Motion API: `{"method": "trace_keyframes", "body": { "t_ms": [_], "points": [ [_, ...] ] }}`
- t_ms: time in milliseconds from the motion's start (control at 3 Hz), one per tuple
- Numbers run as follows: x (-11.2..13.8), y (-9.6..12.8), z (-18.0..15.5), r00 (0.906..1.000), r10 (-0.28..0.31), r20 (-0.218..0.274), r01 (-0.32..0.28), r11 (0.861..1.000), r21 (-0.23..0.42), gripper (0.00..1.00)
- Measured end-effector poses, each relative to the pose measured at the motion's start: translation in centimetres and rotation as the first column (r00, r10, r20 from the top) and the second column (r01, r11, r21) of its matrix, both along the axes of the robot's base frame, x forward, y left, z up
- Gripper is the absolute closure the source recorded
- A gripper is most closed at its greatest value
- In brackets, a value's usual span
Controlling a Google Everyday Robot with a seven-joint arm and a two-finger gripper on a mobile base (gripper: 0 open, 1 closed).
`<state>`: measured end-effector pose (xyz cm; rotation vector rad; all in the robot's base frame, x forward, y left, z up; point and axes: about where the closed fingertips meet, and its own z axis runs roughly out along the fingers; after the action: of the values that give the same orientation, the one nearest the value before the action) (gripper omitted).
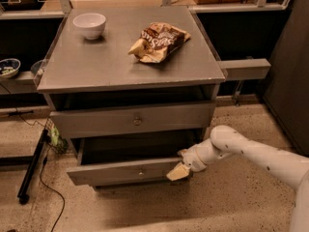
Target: Open middle drawer
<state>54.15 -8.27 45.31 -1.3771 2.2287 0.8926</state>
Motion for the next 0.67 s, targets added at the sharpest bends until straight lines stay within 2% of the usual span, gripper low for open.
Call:
{"method": "trace_keyframes", "body": {
  "t_ms": [667],
  "points": [
    [0.00,0.01,0.00,1.0000,0.000,0.000,0.000,1.000,0.000,0.97]
  ]
}}
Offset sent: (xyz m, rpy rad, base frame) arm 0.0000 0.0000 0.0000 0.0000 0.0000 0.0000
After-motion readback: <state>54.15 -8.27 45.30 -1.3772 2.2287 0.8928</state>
